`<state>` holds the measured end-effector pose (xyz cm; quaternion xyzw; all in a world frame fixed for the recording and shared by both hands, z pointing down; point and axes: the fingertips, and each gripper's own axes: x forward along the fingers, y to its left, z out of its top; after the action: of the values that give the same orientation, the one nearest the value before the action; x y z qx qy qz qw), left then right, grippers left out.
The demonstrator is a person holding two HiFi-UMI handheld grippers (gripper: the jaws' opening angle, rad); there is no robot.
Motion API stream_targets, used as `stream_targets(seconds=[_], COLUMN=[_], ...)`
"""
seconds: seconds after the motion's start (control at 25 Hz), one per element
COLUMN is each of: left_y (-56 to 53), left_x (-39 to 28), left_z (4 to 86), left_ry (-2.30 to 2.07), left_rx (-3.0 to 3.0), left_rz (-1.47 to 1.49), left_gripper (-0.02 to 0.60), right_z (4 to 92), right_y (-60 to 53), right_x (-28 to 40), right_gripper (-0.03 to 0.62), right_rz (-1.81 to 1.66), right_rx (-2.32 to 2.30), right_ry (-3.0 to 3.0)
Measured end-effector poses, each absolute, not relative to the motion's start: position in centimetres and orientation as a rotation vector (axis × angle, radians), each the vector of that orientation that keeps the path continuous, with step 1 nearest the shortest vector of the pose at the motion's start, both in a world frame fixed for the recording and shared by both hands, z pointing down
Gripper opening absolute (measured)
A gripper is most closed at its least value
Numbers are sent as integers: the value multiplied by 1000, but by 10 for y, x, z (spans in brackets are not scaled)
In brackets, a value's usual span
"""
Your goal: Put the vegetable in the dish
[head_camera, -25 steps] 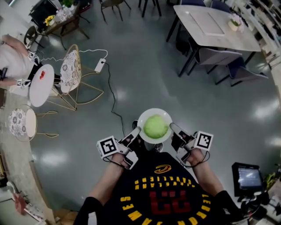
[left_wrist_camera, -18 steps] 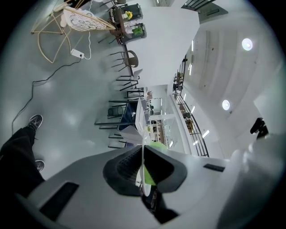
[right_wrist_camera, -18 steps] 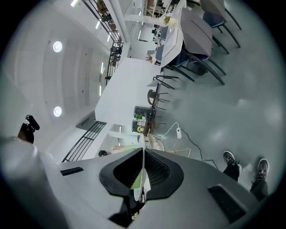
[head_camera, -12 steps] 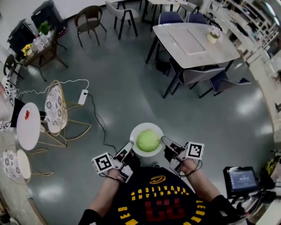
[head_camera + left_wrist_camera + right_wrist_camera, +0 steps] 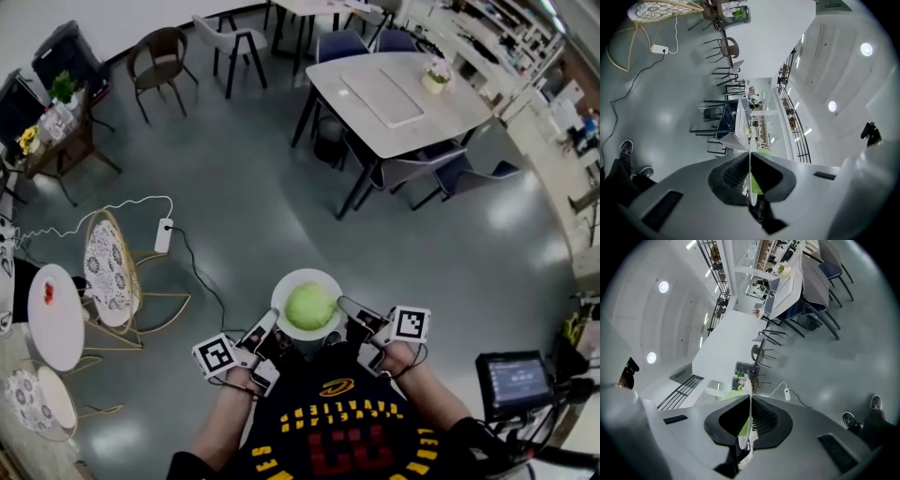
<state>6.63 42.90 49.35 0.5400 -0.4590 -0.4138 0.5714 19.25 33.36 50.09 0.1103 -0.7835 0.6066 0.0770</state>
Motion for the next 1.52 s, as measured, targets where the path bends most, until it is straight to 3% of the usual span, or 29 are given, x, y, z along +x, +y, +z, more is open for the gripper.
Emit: stream_targets(seconds=[0.72, 1.52], left_y=[332, 171], left_x=[-15, -23], left_z=[492, 492], left_ry=[-1213, -1240], left_rx=[1232, 1219], left_rz=[-993, -971], left_gripper=[15, 15], right_z=[508, 520], right_y=[222, 61], right_x=[100, 93], right_gripper=[18, 18], right_rz=[1851, 1904], right_rx=[154, 156], right_ry=[-2329, -2294])
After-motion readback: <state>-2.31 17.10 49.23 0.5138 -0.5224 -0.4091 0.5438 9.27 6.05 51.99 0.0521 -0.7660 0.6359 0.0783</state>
